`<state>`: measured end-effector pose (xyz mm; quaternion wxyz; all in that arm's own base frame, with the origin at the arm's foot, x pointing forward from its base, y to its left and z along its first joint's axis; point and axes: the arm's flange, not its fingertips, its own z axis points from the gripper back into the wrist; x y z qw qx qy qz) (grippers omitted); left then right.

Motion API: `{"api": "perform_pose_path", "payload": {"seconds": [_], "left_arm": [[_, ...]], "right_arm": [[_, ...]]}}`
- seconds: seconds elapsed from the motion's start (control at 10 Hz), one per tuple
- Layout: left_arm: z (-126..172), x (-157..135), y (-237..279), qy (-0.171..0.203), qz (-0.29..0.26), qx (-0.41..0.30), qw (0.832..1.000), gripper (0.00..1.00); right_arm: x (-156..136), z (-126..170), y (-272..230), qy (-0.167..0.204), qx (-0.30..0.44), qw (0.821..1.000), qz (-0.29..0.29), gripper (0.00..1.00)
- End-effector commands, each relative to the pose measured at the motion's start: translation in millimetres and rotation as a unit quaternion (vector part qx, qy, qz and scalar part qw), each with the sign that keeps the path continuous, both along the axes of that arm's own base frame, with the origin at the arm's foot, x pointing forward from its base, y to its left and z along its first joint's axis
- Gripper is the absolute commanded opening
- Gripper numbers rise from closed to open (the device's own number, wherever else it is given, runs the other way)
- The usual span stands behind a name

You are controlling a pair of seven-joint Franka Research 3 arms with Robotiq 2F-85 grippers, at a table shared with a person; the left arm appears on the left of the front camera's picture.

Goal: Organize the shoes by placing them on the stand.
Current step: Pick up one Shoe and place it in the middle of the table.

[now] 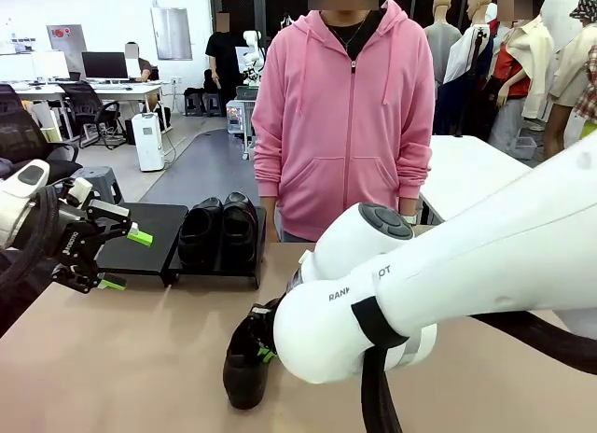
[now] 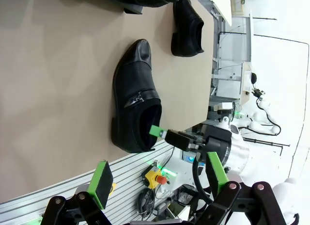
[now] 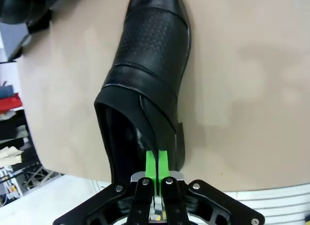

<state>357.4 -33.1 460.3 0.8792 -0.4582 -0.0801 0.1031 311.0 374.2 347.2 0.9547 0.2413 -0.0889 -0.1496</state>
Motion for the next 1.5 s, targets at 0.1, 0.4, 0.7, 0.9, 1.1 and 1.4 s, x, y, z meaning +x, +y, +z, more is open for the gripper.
{"api": "perform_pose_path", "payload": {"seconds": [0.1, 0.4, 0.7, 0.9, 1.1, 1.4], "left_arm": [[3, -1, 2, 0.005, 0.0, 0.001, 1.0, 1.0], [3, -1, 2, 0.005, 0.0, 0.001, 1.0, 1.0], [3, -1, 2, 0.005, 0.0, 0.001, 1.0, 1.0], [3, -1, 2, 0.005, 0.0, 0.001, 1.0, 1.0], [3, -1, 2, 0.005, 0.0, 0.001, 1.0, 1.0], [3, -1, 2, 0.005, 0.0, 0.001, 1.0, 1.0]], "right_arm": [[13, 5, 10, -0.004, -0.014, 1.0, -0.002, 0.58], [9, 17, -4, -0.001, -0.014, 1.0, 0.003, 1.0], [5, 92, -83, 0.028, -0.015, 0.997, 0.064, 1.0], [4, 146, -172, 0.067, -0.019, 0.992, 0.106, 1.0], [15, 180, -291, 0.094, 0.011, 0.991, 0.1, 1.0], [35, 164, -434, 0.114, 0.164, 0.977, 0.076, 1.0]]}}
